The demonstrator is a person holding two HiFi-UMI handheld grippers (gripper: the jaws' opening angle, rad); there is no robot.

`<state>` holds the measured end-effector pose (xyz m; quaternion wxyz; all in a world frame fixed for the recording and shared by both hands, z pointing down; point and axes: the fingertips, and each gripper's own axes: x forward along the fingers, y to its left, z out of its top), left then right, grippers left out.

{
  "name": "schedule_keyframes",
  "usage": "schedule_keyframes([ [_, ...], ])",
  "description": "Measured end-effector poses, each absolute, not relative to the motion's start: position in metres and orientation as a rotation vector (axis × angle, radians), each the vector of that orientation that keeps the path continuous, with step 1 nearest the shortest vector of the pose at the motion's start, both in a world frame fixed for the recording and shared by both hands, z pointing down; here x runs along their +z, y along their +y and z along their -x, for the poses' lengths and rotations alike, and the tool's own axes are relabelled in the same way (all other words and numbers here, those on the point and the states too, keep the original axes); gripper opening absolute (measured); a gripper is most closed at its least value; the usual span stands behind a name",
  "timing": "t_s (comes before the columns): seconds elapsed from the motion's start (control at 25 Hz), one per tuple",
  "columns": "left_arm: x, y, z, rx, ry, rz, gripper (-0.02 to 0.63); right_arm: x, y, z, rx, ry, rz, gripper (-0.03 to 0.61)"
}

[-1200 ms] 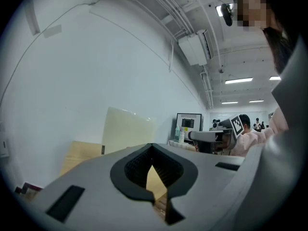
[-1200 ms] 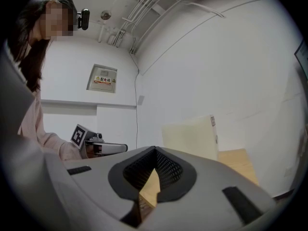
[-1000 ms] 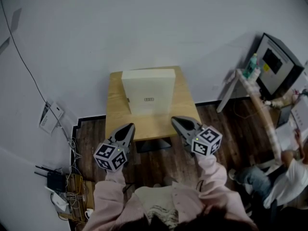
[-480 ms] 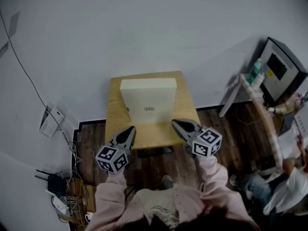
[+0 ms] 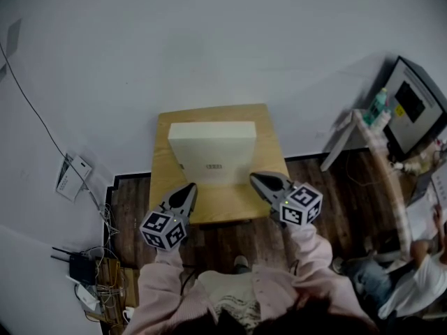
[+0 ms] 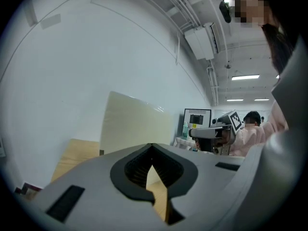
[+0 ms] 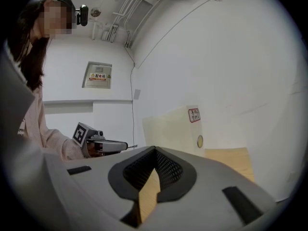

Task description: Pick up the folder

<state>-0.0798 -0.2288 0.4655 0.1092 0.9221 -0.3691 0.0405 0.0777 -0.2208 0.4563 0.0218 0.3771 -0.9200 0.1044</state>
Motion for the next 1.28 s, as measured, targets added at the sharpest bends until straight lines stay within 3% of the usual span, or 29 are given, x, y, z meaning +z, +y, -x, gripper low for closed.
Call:
schedule_keyframes([
  [0.96,0.492,-0.281,0.107,0.175,-1.246,-2.627,0.006,0.49,-0.264,-0.098,0.302,-2.712,-1.158,-0.008],
  [1.28,0.499,-0.306,0.124,0.275,-1.209,-2.67,0.049,0.497,-0.278,-0.106,0.286,-2.657,-1.173,0.067],
])
